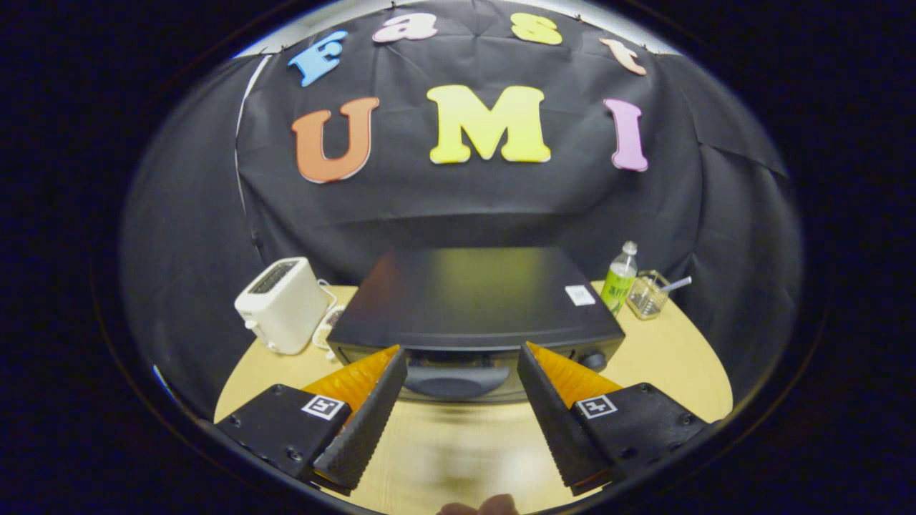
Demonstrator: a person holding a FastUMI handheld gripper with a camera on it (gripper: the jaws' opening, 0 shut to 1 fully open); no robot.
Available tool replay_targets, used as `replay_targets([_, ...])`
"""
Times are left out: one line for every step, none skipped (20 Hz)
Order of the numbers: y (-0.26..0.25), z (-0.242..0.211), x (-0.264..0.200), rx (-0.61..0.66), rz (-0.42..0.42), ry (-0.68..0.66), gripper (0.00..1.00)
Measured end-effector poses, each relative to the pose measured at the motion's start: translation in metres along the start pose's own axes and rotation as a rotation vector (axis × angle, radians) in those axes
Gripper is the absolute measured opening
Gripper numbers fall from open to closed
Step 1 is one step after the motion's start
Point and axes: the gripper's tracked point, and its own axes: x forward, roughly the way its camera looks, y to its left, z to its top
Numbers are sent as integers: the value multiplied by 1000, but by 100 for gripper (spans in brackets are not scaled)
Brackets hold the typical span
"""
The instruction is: Open the toaster oven, put the food inside, and close the toaster oven door.
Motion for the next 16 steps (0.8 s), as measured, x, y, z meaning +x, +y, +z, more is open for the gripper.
replay_targets([3,15,-9,2,3,-33,100])
replay_targets([6,30,-19,5,4,-64,100])
replay_targets([8,45,-31,8,6,-96,100])
replay_targets([11,58,-45,11,8,-125,100])
replay_targets([13,72,-59,13,8,-154,100])
replay_targets([14,86,-73,12,5,-182,100])
replay_targets([15,99,-88,12,3,-216,100])
replay_targets([14,111,-103,9,-9,-240,100])
replay_targets([14,122,-117,6,-11,-265,100])
replay_targets([16,129,-132,6,-12,-285,100])
replay_targets([17,136,-147,4,-13,-303,100])
replay_targets([17,141,-160,1,-20,-323,100])
replay_targets([14,142,-172,2,-37,-335,100])
replay_targets([13,142,-184,8,-48,-345,100])
replay_targets([15,138,-193,16,-50,-348,100])
replay_targets([15,133,-202,31,-52,-340,100])
